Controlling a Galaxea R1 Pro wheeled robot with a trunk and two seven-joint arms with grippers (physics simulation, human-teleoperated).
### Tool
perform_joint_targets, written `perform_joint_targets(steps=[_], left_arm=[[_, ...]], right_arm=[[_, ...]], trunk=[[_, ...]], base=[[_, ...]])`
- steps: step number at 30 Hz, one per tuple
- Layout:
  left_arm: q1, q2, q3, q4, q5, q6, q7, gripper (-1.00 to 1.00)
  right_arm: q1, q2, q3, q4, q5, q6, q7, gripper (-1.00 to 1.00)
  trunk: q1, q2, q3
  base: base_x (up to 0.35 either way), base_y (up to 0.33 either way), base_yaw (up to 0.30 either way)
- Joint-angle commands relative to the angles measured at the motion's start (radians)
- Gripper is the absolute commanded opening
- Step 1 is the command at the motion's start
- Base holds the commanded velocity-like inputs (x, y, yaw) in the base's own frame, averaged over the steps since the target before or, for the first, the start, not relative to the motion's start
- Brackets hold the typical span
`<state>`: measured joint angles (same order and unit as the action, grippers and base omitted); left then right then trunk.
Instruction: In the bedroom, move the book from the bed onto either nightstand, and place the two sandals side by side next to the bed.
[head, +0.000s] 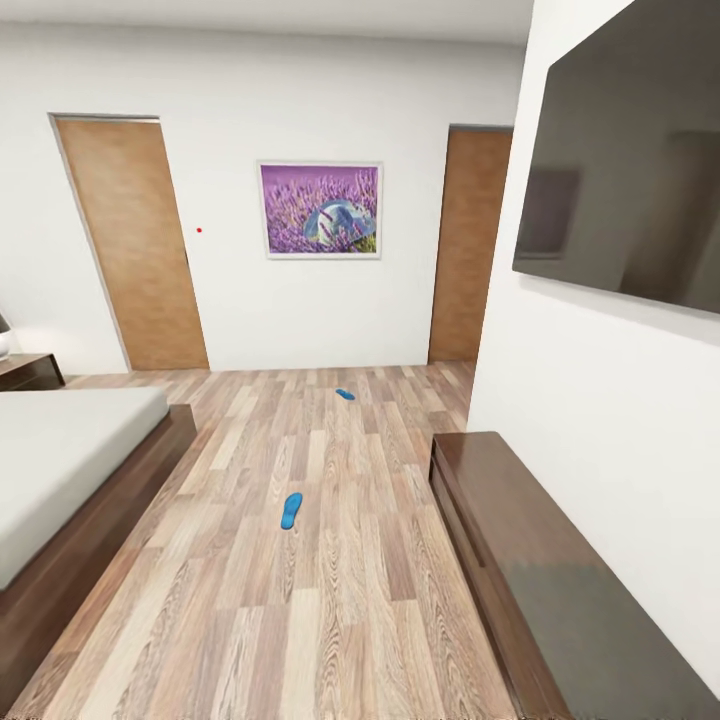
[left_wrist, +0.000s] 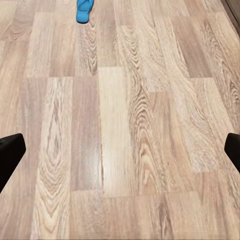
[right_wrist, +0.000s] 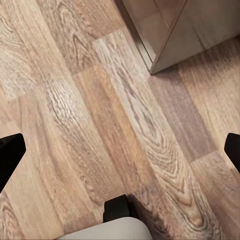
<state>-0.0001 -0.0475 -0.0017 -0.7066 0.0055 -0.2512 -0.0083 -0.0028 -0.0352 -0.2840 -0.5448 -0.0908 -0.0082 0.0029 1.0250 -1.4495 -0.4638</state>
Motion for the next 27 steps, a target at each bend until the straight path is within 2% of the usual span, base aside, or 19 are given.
perform_joint_targets(steps=[1, 27], left_arm=[[0.0, 0.0, 0.0, -0.001, 0.001, -0.002, -0.001, 1.0], [0.0, 0.0, 0.0, -0.001, 0.001, -0.001, -0.001, 1.0]], right_arm=[[0.0, 0.0, 0.0, 0.0, -0.009, -0.001, 0.0, 1.0], [0.0, 0.0, -0.001, 0.0, -0.009, -0.001, 0.001, 1.0]], trunk=[[0.0, -0.001, -0.002], [0.0, -0.001, -0.037]], base=[[0.0, 0.0, 0.0], [0.0, 0.0, 0.0]])
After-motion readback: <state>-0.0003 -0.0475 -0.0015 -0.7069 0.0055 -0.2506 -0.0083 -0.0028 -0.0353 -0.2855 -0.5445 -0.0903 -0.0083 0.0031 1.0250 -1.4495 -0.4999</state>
